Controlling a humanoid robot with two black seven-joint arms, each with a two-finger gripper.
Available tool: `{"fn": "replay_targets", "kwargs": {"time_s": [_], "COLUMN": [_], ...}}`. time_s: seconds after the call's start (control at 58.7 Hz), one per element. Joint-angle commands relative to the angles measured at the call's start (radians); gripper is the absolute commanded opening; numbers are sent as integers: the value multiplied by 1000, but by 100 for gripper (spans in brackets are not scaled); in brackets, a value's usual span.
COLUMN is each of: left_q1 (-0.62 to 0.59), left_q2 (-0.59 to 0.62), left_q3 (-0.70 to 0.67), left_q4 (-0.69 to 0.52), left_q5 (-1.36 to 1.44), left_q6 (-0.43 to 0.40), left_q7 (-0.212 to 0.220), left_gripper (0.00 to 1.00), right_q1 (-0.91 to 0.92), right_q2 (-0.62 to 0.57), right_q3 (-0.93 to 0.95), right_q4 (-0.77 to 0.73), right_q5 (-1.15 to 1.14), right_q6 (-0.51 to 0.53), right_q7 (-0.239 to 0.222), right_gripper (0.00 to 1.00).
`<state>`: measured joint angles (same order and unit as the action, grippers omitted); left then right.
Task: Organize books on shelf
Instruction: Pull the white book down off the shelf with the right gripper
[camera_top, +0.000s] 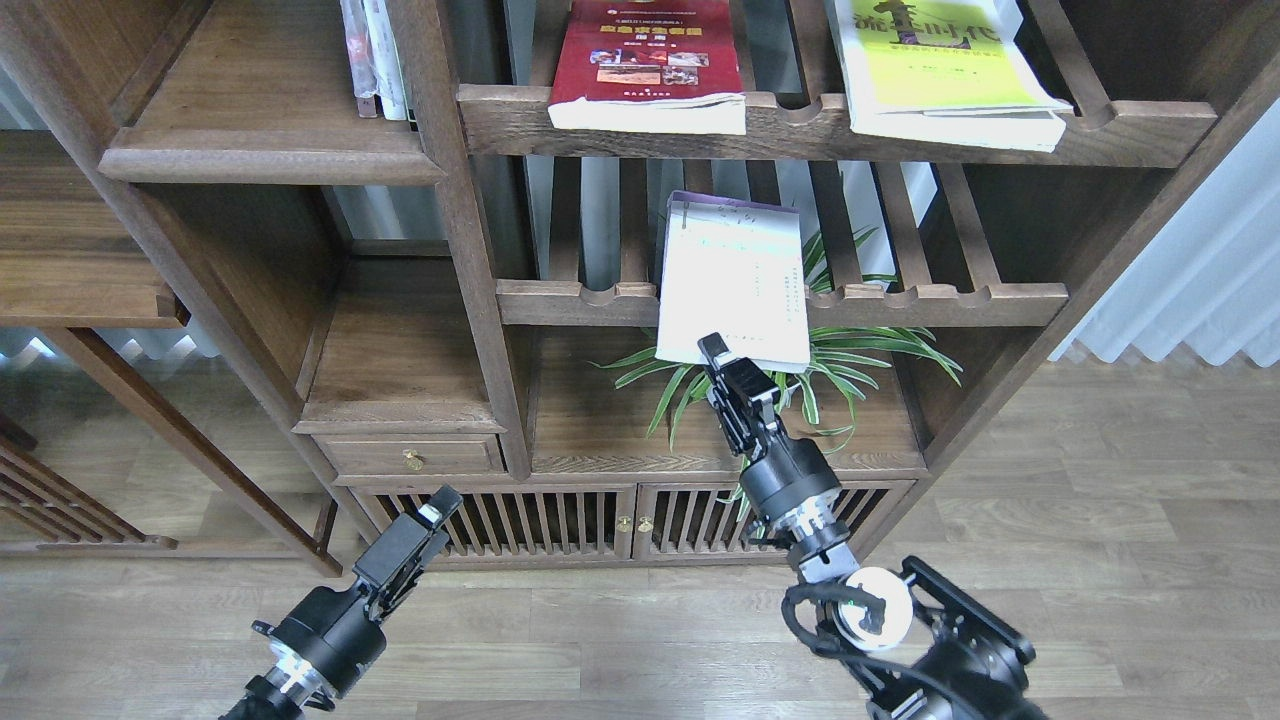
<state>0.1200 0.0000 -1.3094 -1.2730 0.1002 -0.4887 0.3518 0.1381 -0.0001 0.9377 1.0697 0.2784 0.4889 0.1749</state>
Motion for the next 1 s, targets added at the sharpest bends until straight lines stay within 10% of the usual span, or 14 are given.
{"fn": "replay_targets", "kwargs": {"time_s": [0.0,0.511,0.987], "left_q1": [-52,-60,-60], "left_q2": [0,3,368], "left_q3": [-8,58,127], "left_q4": [0,-81,-80], "left_q5": [-75,-327,-595], "left_q6": [0,0,0], "left_q7": [-1,4,30], "left_gripper": [100,100,100], "right_q1": [-98,-347,-394], "right_q2": [0,0,0], "right_q3": [12,13,-19], "right_q4": [122,240,240], "right_q5": [-63,-216,-223], "right_q6": [0,0,0], "right_q7": [-3,-29,-159], "right_gripper": [3,4,4]}}
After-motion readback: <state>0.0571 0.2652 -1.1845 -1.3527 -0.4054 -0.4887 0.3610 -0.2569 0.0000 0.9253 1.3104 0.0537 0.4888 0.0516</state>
